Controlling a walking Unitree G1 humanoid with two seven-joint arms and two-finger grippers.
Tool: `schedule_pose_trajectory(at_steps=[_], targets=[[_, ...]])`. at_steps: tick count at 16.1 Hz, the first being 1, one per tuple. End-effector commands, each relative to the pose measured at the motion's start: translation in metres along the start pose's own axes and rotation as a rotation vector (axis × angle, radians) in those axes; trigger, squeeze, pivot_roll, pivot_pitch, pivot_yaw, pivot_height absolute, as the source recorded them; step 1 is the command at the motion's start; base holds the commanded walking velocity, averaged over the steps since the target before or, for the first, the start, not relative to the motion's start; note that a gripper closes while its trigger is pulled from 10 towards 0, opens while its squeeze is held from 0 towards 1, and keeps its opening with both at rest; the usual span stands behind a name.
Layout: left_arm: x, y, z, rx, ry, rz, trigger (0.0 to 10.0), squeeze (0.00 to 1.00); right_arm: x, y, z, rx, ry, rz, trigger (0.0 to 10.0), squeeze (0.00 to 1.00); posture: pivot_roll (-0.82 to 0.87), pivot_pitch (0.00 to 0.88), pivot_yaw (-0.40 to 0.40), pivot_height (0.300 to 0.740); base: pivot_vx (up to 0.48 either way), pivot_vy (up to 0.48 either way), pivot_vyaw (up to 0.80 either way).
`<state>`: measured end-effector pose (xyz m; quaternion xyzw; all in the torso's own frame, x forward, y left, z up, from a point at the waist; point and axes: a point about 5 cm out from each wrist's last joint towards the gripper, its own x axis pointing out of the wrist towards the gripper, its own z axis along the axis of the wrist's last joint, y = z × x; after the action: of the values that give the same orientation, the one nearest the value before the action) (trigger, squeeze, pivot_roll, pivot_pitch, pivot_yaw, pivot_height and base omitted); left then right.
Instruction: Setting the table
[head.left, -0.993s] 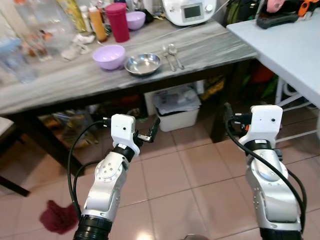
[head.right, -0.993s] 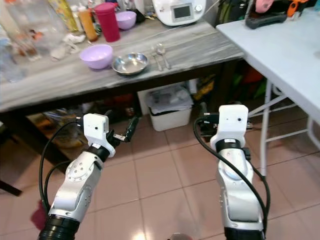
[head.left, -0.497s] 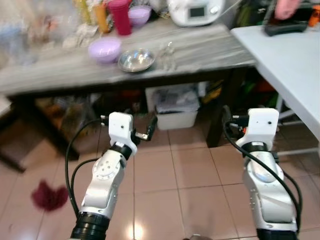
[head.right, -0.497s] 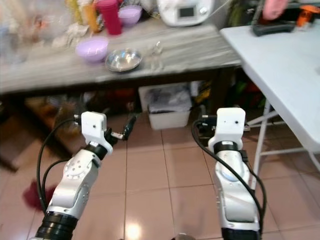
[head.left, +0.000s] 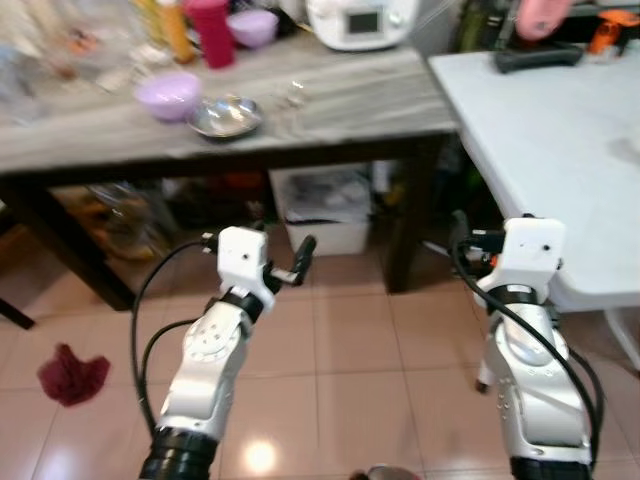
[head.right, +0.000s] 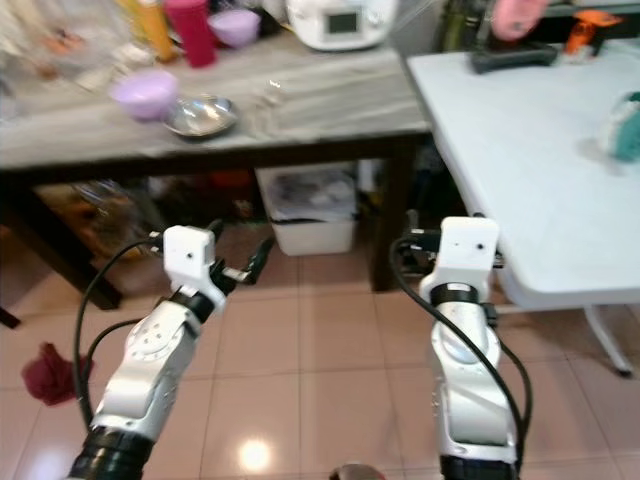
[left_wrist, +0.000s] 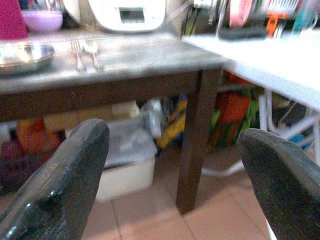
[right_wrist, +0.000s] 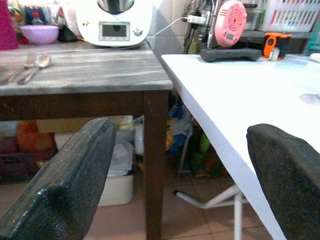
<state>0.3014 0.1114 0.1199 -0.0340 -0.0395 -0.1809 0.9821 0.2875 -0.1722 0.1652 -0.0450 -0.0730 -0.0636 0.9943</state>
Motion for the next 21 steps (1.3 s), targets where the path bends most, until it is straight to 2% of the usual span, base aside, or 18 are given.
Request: schedule_pose_trajectory(at_steps=[1,16,17,21], targets=[[-0.0018,0.0073,0.0027,0.012,-0.003,0.011,10.0,0.0,0.0008,0.0015,0.0,0.001,-0.001,-0.003,10.0,0.0,-0.23,0.118,0.112,0.74,0.0,-0.48,0.0],[-0.0006,0.0108,0.0041,0.023,0.005,0.004,10.0,0.0,0.0033,-0.0023,-0.0038,0.007,0.007,-0.042,10.0,0.0,-0.23,0.117,0.117,0.74,0.0,-0.48,0.0],[-0.0013,0.0126,0.0046,0.065,0.002,0.016,10.0,0.0,0.0031,-0.0018,-0.0048,0.008,0.011,-0.042,10.0,0.0,-0.23,0.116,0.118,0.74,0.0,-0.39,0.0],[-0.001,0.0153,0.0055,0.019,-0.01,0.007,10.0,0.0,0.0043,-0.0014,-0.0061,0.016,0.017,-0.045,10.0,0.0,-0.23,0.11,0.121,0.74,0.0,0.0,0.0]])
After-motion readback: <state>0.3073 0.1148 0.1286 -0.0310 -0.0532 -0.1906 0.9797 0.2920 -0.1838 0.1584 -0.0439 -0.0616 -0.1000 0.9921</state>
